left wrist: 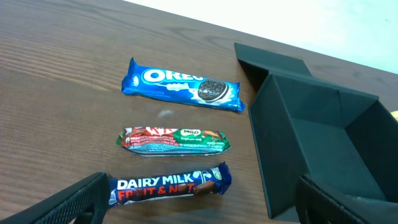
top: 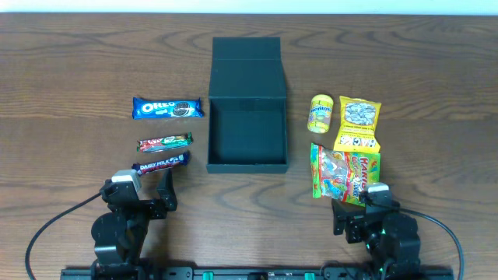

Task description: Pack container

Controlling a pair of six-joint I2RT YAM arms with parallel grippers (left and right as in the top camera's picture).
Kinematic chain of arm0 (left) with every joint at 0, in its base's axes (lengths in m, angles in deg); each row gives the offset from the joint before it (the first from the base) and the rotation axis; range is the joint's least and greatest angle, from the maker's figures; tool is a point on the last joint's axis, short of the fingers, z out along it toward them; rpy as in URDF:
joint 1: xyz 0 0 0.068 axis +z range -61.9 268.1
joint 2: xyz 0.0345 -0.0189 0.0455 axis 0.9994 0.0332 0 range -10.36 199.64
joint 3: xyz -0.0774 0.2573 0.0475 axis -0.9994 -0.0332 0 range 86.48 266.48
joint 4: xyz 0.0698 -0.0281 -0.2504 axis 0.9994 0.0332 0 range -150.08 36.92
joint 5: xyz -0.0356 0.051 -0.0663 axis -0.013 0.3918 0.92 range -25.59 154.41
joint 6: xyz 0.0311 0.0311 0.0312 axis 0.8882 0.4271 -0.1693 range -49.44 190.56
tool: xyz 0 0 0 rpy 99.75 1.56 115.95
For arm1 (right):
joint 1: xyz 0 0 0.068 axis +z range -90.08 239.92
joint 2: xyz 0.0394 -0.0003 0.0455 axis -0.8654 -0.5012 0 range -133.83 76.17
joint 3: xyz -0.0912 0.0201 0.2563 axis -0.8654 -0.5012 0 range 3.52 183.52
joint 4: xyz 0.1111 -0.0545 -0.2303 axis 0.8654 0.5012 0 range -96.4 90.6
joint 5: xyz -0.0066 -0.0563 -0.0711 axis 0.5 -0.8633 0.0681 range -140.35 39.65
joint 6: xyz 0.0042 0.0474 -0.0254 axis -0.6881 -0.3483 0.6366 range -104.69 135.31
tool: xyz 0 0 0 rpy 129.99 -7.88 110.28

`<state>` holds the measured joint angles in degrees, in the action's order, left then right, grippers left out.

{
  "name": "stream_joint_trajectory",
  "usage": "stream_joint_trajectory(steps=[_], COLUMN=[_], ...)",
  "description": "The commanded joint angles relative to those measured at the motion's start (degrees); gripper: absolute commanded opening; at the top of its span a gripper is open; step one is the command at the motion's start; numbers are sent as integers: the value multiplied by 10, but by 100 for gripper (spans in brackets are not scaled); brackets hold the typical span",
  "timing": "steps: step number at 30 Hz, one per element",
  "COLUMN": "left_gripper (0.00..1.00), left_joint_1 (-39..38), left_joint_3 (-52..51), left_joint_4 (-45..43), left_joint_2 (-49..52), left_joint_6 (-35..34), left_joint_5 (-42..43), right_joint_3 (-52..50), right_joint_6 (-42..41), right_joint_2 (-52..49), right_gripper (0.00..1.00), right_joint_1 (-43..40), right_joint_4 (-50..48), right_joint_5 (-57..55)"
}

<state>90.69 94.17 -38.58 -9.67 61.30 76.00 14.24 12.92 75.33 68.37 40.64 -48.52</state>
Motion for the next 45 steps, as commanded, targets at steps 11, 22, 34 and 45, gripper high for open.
stream_joint_trajectory(steps=[11,22,34,45], left_gripper=[95,95,95,95], left_joint_1=[4,4,4,4], left_joint_3=[-12,-12,-12,-12], left_joint_4=[2,2,2,2], left_joint_2=[-4,-4,-4,-4], left_joint_6=[-6,-6,-6,-6], left_joint_5=[0,0,0,0], right_joint_3=[-2,-2,-2,-2], right_joint_6=[-7,-7,-7,-46], right_joint_2=[4,4,4,4], right_gripper=[99,99,99,99], right_joint_1=[4,4,4,4], right_joint_4=[0,0,0,-50], right_joint_5=[-3,-3,-3,37])
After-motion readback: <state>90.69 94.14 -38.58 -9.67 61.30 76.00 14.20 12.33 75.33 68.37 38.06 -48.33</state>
